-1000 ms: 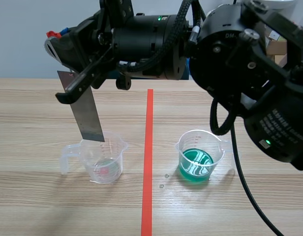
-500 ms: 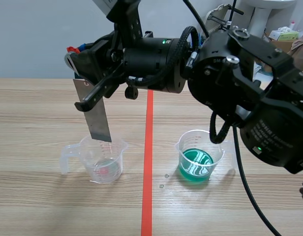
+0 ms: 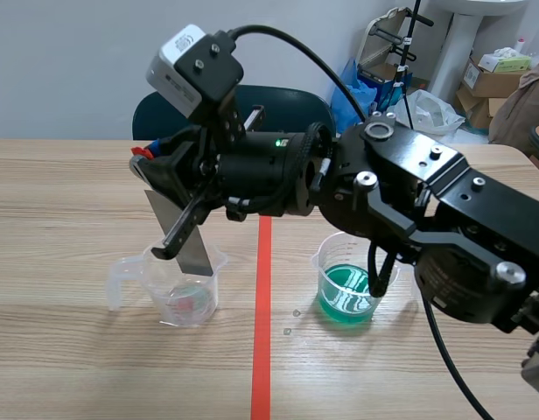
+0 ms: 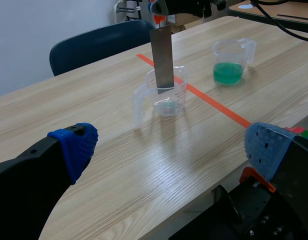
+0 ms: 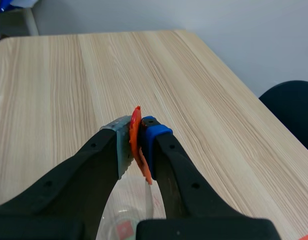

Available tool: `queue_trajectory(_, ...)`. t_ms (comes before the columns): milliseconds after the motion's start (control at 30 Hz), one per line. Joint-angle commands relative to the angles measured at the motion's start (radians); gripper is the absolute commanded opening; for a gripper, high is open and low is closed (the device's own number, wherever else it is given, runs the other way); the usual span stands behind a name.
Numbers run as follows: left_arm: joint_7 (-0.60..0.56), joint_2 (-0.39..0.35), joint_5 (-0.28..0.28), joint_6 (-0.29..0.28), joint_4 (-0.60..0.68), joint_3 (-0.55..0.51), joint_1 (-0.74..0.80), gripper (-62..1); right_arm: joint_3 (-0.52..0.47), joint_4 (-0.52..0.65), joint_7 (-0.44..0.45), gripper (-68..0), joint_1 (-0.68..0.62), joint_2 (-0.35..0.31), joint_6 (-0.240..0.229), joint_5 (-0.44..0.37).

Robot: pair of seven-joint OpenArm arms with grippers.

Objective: Do the redox reaction experiment

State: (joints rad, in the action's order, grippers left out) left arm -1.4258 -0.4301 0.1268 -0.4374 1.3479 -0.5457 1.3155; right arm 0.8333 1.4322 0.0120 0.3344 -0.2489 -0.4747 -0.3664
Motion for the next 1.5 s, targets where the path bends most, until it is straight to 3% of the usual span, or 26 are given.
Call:
queue_trajectory(0,-0.018,0.002,-0.010,0.002,0.006,-0.006,0.001,1.4,-0.002,-0.009,0.037,-66.9,0.014,0.021,-0.003,0.012)
queue_trajectory(167,-0.018,0.002,-0.010,0.002,0.006,-0.006,0.001,1.4,-0.002,-0.071,0.096,-66.9,0.014,0.042,-0.014,0.092)
queue_trajectory(400,-0.018,0.002,-0.010,0.002,0.006,-0.006,0.001,1.4,-0.002,-0.088,0.127,-66.9,0.014,0.044,-0.016,0.136)
queue_trajectory(967,-0.018,0.002,-0.010,0.002,0.006,-0.006,0.001,1.4,-0.002,-0.088,0.126,-66.6,0.014,0.044,-0.021,0.143)
queue_trajectory(1067,-0.017,0.002,-0.010,0.002,0.006,-0.006,0.001,1.4,-0.002,-0.088,0.126,-57.2,0.015,0.044,-0.049,0.143)
queue_trajectory(1233,-0.017,0.002,-0.010,0.002,0.006,-0.006,0.001,1.4,-0.002,-0.088,0.126,-24.8,0.015,0.044,-0.085,0.150)
queue_trajectory(1300,-0.017,0.002,-0.010,0.002,0.006,-0.006,0.001,1.4,-0.002,-0.088,0.125,-14.8,0.015,0.044,-0.107,0.154)
queue_trajectory(1433,-0.018,0.002,-0.010,0.002,0.006,-0.006,0.001,1.4,-0.002,-0.088,0.095,-0.3,0.014,0.044,-0.174,0.155)
queue_trajectory(1467,-0.018,0.002,-0.010,0.002,0.006,-0.006,0.001,1.4,-0.002,-0.088,0.087,0.4,0.014,0.044,-0.183,0.155)
